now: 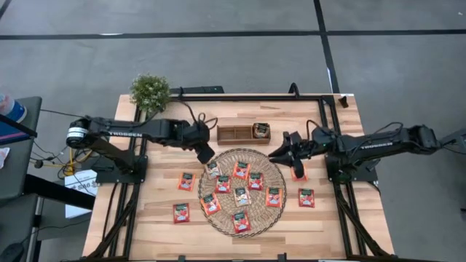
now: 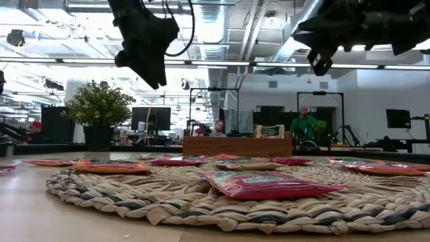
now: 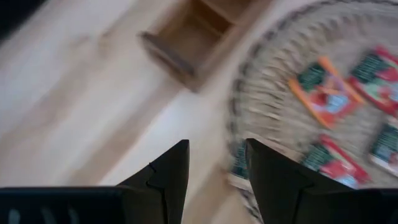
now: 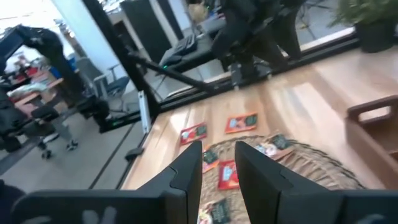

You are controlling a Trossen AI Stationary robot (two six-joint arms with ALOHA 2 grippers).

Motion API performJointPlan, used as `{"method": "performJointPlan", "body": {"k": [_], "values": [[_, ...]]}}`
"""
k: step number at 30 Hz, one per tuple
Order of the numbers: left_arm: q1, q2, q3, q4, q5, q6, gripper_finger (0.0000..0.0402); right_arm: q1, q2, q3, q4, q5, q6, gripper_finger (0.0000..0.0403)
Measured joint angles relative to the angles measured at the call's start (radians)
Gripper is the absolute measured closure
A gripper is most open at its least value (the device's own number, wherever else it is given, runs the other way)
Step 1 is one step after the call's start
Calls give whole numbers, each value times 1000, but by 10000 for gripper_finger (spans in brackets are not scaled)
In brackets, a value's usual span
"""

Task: Pick & Place Tea
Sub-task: Put the gold tea bag into the wooden organizer

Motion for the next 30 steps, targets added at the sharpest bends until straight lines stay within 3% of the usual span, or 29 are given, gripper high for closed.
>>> {"method": "performJointPlan", "body": {"k": [6,14,22,30], "values": [[-77,0,0,39,14,-29,251,62,0,4,-62,1,-15,316],[-91,65,0,36,8,-64,251,125,0,4,-79,2,-15,316],[-73,200,0,30,86,-41,251,121,0,4,-94,3,-19,316],[-35,214,0,-16,87,-3,251,91,0,4,-109,1,-22,316]]}}
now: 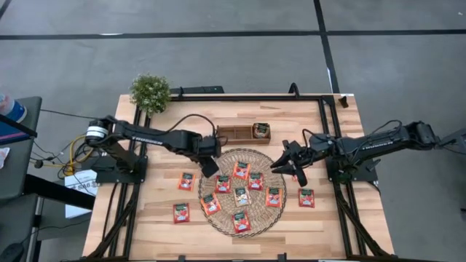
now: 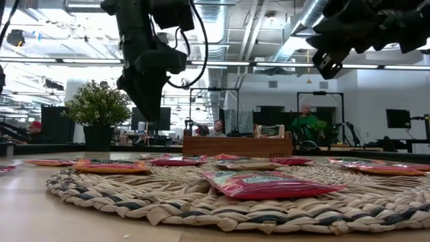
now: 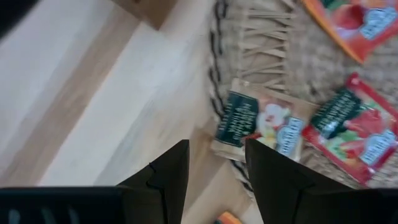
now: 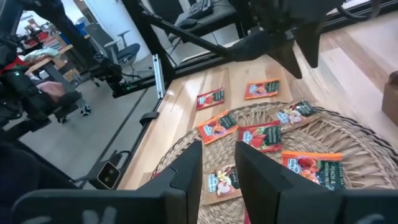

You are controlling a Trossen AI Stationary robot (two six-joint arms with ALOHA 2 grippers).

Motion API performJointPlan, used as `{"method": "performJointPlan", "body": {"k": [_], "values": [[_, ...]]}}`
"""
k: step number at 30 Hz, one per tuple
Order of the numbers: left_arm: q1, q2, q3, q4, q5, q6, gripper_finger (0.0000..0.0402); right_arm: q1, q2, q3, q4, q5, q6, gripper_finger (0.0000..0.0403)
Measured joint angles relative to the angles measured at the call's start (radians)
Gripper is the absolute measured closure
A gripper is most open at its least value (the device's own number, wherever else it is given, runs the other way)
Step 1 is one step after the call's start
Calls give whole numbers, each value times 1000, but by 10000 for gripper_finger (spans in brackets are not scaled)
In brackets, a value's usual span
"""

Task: Pick & Place Tea
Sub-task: Put the gold tea bag into the wooden organizer

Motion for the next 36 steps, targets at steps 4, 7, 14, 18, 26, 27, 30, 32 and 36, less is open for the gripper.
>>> {"method": "performJointPlan", "body": {"k": [4,7,14,18,26,27,30,32,36], "values": [[45,2,0,-8,16,15,251,-16,0,0,1,0,0,316],[79,3,0,-8,71,16,251,-26,0,0,0,0,0,316],[105,3,0,2,92,21,251,-32,0,0,0,0,-1,316],[99,3,0,39,103,68,246,-32,0,0,1,0,-1,316],[94,3,0,52,119,71,156,-32,0,0,0,0,-3,316],[94,3,0,52,119,71,140,-32,0,0,0,0,-4,316],[94,3,0,54,119,70,96,-32,0,0,0,0,-4,316],[94,3,0,56,124,70,75,-32,0,0,0,0,-4,316],[94,7,0,62,179,74,58,-32,0,0,0,0,-4,316]]}}
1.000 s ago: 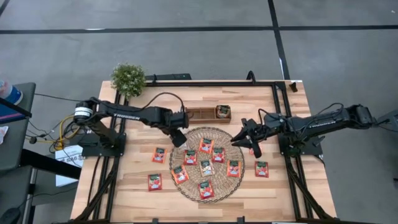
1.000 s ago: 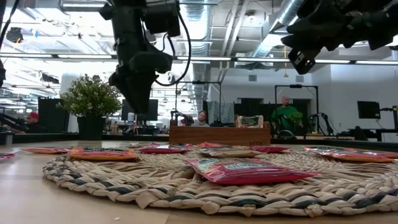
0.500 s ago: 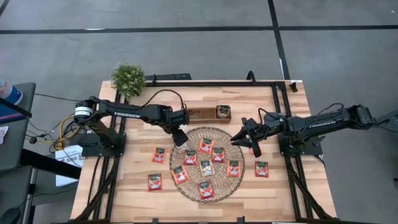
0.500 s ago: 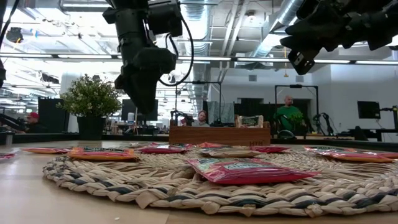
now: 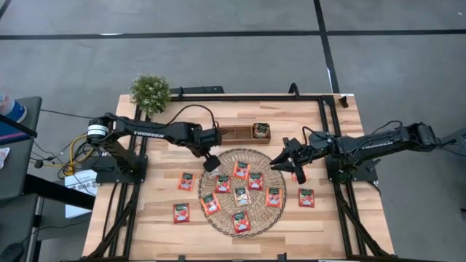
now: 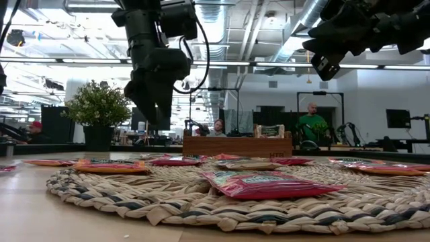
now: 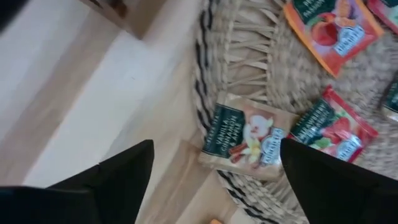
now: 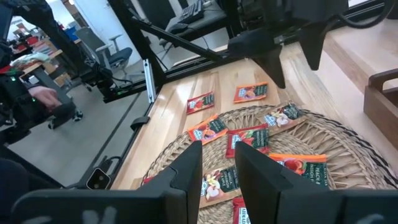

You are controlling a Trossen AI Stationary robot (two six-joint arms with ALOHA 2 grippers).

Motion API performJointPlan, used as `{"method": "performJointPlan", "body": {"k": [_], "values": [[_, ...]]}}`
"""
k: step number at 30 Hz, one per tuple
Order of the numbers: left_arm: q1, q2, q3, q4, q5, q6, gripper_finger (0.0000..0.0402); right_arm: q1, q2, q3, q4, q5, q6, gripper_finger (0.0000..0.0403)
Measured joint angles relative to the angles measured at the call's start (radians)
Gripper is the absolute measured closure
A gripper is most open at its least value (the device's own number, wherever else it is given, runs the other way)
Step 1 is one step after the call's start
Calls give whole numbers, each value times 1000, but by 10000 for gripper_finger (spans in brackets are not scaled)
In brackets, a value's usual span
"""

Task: Pick & Place Tea
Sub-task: Put the gold tea bag into the wooden organizer

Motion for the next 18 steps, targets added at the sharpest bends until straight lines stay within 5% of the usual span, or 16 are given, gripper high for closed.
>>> {"method": "performJointPlan", "body": {"k": [18], "values": [[-8,166,-1,2,23,49,57,0,0,0,-6,1,0,316]]}}
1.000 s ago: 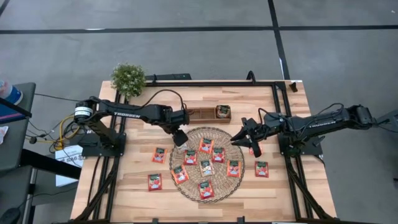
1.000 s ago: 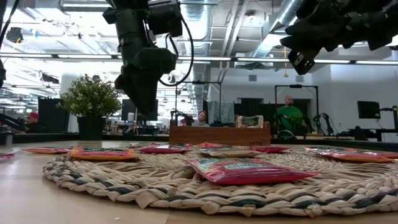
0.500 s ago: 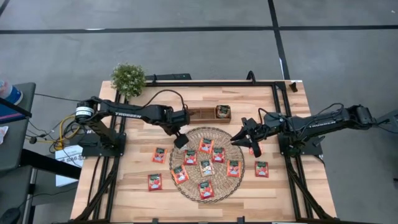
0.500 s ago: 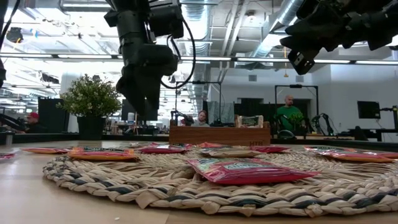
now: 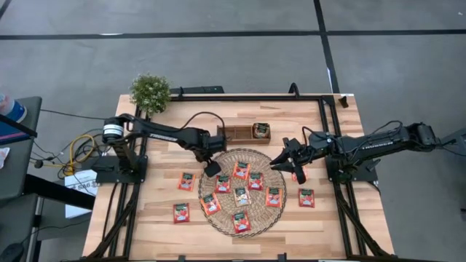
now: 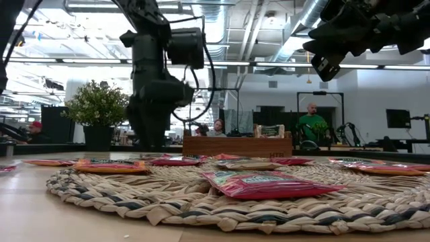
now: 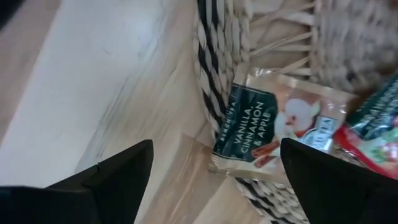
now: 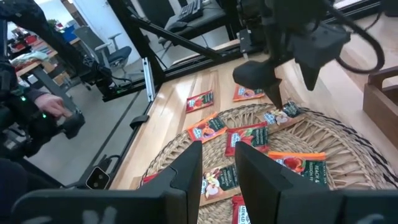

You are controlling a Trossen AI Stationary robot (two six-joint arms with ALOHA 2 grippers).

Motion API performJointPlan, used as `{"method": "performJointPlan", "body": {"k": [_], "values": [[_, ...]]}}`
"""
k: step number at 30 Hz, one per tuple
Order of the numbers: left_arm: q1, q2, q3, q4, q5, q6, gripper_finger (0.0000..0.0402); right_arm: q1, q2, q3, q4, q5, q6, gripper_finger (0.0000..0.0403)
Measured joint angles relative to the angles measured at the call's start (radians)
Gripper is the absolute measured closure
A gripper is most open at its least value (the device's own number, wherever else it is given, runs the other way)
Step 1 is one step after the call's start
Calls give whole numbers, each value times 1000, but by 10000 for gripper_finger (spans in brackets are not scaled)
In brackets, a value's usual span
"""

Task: Pick & Place Tea
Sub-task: Put the gold tea bag into the wooden organizer

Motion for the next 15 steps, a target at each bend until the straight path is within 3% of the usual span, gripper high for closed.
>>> {"method": "performJointPlan", "body": {"k": [9,15], "values": [[-3,36,1,3,-26,-26,60,0,0,0,0,0,1,316],[-3,36,1,3,-28,-34,88,0,0,0,0,1,1,316]]}}
